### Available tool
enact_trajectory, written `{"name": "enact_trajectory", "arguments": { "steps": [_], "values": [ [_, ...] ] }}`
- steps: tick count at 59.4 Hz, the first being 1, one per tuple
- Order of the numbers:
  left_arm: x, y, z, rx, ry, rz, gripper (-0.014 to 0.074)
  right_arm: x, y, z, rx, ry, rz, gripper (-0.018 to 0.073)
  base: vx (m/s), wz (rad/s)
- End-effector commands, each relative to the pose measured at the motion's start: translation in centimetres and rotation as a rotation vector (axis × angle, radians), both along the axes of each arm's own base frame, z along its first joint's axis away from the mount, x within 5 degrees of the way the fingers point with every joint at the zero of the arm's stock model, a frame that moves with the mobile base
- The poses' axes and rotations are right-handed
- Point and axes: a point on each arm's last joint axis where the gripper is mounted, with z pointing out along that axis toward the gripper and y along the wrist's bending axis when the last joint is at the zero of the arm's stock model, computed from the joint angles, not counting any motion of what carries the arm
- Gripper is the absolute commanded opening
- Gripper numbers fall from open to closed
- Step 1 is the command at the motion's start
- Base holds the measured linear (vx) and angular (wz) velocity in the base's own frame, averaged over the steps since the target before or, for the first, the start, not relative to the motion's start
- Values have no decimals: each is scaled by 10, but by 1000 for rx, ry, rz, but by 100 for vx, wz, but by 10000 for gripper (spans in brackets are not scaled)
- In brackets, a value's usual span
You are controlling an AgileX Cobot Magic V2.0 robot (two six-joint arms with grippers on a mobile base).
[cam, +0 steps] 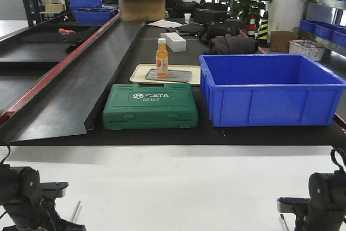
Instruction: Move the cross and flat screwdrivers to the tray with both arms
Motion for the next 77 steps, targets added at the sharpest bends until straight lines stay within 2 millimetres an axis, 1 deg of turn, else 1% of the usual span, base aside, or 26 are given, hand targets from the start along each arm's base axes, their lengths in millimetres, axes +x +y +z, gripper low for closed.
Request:
{"name": "enact_trajectory", "arguments": {
  "steps": [1, 16, 28, 34, 39, 43, 46, 47, 48, 50, 51, 54, 55, 64, 68, 77],
  "values": [
    [5, -2, 19, -19, -57, 17, 513, 3, 3, 10, 38, -38, -31, -8, 0, 0],
    [5, -2, 10, -15, -29, 17, 513, 2, 3, 10, 38, -25, -31, -8, 0, 0],
    [2, -2, 3, -8, 26, 11, 513, 1, 3, 10, 38, -19, -30, -8, 0, 0],
    [1, -1, -1, 2, 51, 4, 493, 1, 3, 10, 38, -19, -30, -8, 0, 0],
    [0, -1, -4, 4, 69, 4, 435, 1, 3, 10, 38, -19, -30, -8, 0, 0],
    [-1, -1, -5, 4, 73, 3, 367, 1, 3, 10, 38, -19, -30, -8, 0, 0],
    [-1, -1, -5, 4, 73, 2, 274, 1, 3, 10, 38, -19, -30, -8, 0, 0],
    [-1, -1, -5, 4, 73, 1, 260, 1, 3, 10, 38, -19, -30, -8, 0, 0],
    [-1, -1, -5, 4, 73, 1, 218, 1, 3, 10, 38, -19, -30, -8, 0, 0],
    [-1, -2, -5, 6, 72, -4, 175, 1, 3, 10, 38, -19, -30, -8, 0, 0],
    [-1, -2, -5, 6, 72, -7, 130, 1, 3, 10, 38, -19, -30, -8, 0, 0],
    [0, -2, -5, 7, 68, -22, 41, 1, 3, 10, 38, -19, -30, -8, 0, 0],
    [0, -2, -5, 8, 67, -28, -3, 1, 3, 10, 38, -18, -30, -8, 0, 0],
    [1, -2, -4, 8, 54, -38, -6, 1, 3, 10, 38, -20, -30, -8, 0, 0],
    [2, -2, -1, 7, 32, -42, -5, 2, 3, 10, 36, -27, -27, -8, 0, 0],
    [4, -2, 17, 1, -49, -53, -3, 3, 3, 15, 36, -54, -13, -8, 0, 0]
  ]
}}
